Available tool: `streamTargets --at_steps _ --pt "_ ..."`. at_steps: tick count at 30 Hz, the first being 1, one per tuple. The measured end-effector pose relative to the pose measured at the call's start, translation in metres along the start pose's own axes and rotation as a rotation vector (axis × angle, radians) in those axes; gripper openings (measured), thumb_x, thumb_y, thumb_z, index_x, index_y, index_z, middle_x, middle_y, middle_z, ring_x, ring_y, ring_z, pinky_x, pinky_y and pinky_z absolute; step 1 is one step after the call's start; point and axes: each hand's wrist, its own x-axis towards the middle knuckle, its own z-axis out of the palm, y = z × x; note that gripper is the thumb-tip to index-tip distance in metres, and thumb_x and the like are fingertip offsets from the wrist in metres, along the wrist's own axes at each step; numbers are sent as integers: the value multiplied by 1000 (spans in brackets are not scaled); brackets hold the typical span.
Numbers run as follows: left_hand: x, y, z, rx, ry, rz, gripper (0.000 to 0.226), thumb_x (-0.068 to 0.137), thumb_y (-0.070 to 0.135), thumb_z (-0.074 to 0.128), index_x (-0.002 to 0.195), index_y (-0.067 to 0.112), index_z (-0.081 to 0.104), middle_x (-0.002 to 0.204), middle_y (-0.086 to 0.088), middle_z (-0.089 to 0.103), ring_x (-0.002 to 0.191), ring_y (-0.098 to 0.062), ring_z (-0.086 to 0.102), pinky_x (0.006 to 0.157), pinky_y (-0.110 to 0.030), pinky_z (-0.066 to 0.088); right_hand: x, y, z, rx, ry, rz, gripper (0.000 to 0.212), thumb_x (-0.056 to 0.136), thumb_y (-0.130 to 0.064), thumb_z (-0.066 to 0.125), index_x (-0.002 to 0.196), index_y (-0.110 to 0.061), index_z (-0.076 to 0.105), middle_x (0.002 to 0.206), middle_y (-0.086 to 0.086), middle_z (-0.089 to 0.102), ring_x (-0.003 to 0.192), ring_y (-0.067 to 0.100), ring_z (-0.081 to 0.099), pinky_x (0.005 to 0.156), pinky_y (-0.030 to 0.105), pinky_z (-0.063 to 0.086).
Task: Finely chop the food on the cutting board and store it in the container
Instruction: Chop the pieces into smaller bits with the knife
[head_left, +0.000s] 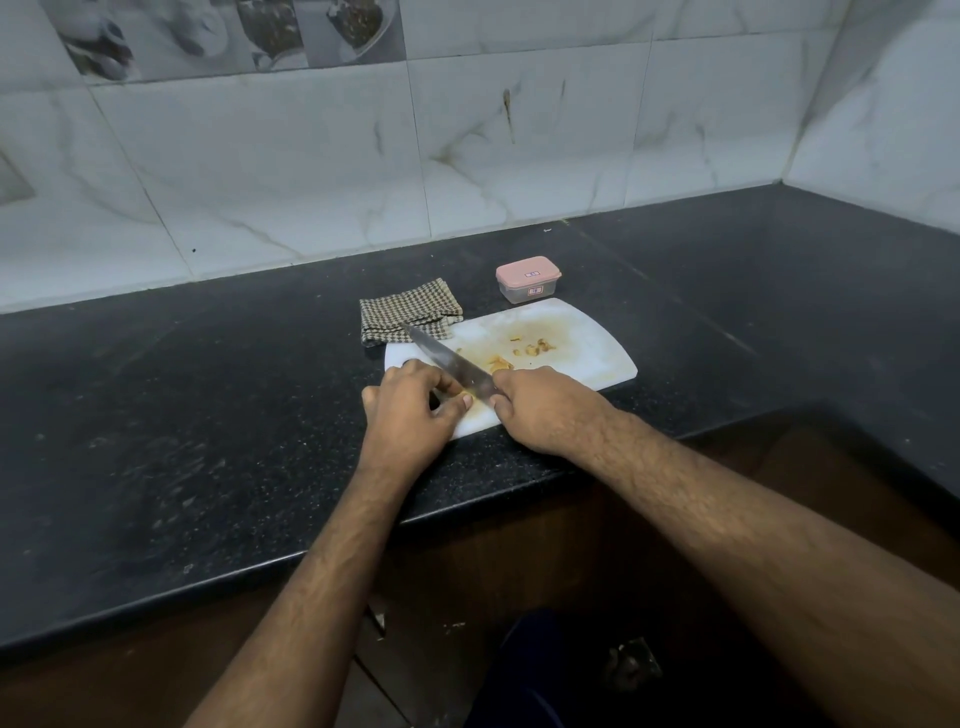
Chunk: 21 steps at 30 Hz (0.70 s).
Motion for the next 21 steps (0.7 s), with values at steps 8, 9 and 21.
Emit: streamTargets --at_steps 8,9,21 --pt "-1 0 -1 -5 -6 2 10 91 39 73 93 29 72 106 13 62 105 -9 49 88 -36 24 -2 -7 -8 -10 -46 8 26 106 -34 42 125 -22 55 99 1 55 91 21 54 80 36 50" --pt "-2 0 -1 -4 -6 2 10 91 39 72 94 29 72 107 13 62 105 -9 48 88 -36 24 -2 -9 -9 -13 -51 11 27 106 -34 42 127 -23 54 102 2 57 91 21 54 81 37 51" --pt "0 -2 0 -15 -30 -28 6 89 35 72 89 31 68 106 16 58 104 -6 46 89 -35 23 4 -23 -10 -91 -101 72 34 101 -19 52 135 -24 51 79 -3 40 85 18 51 73 34 47"
